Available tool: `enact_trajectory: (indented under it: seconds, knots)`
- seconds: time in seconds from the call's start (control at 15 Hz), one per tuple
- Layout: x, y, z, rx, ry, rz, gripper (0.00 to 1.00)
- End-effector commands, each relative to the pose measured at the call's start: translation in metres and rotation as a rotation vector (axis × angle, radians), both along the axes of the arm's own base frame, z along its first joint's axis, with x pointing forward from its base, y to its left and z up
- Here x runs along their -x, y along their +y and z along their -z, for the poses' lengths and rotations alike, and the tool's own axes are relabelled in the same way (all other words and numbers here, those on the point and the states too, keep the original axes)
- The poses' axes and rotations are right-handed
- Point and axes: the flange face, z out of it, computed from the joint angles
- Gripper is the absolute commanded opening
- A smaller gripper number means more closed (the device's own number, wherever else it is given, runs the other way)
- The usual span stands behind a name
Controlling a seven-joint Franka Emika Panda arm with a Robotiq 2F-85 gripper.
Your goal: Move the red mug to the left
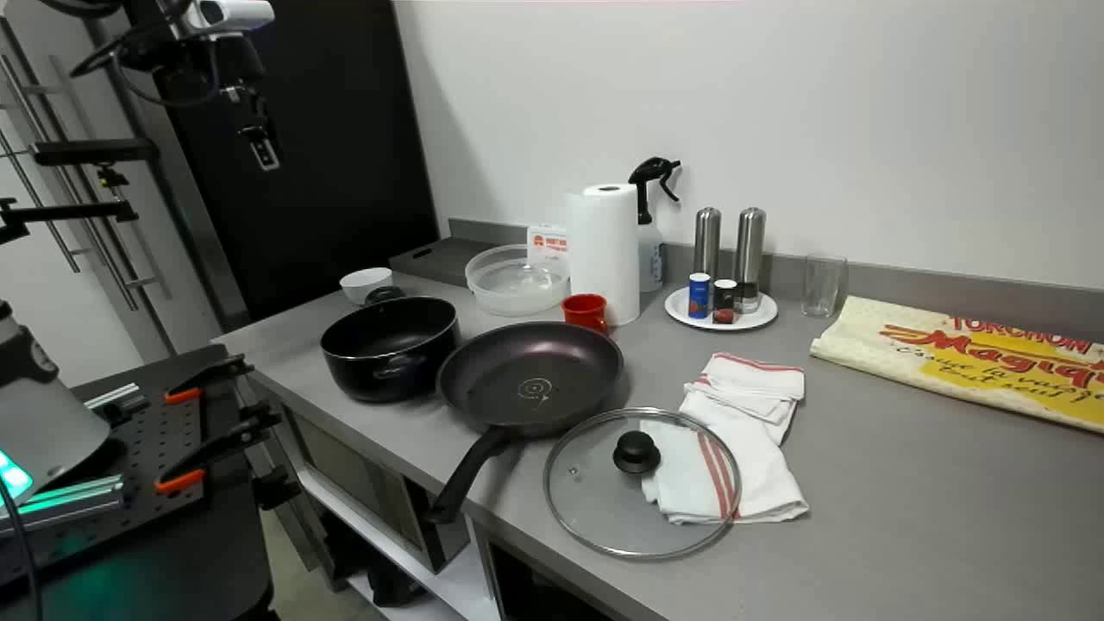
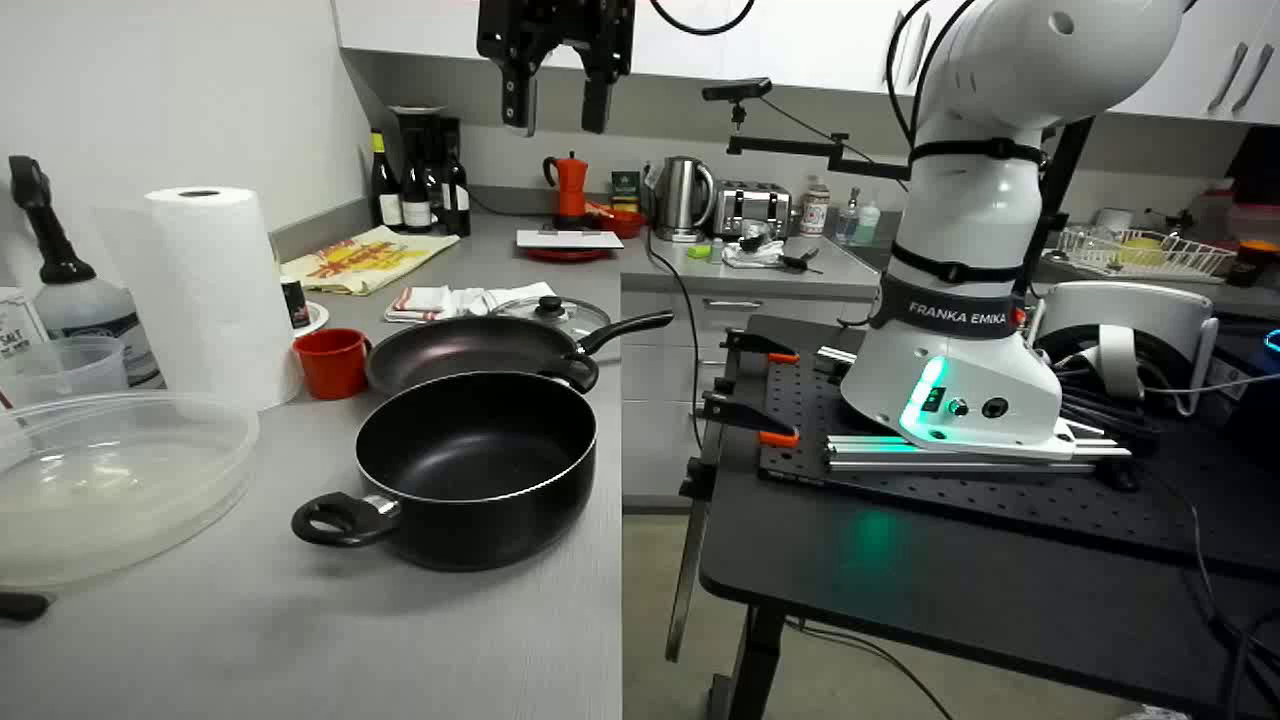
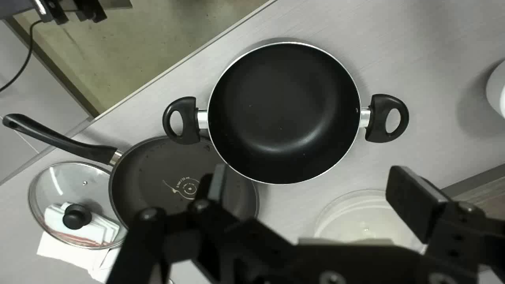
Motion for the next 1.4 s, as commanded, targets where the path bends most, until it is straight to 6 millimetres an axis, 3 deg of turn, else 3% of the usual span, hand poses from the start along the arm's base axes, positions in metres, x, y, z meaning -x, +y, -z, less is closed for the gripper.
enact_trajectory:
  seconds: [0.0,0.8,1.33]
  knots:
    - [0.0,0.0,-0.001,0.0,0.001,0.0,1.0]
    - [0.0,0.0,-0.001,0.0,0.001,0.0,1.0]
    - [-0.023,-0.021,-0.002,0.029,0.005,0.037,1.0]
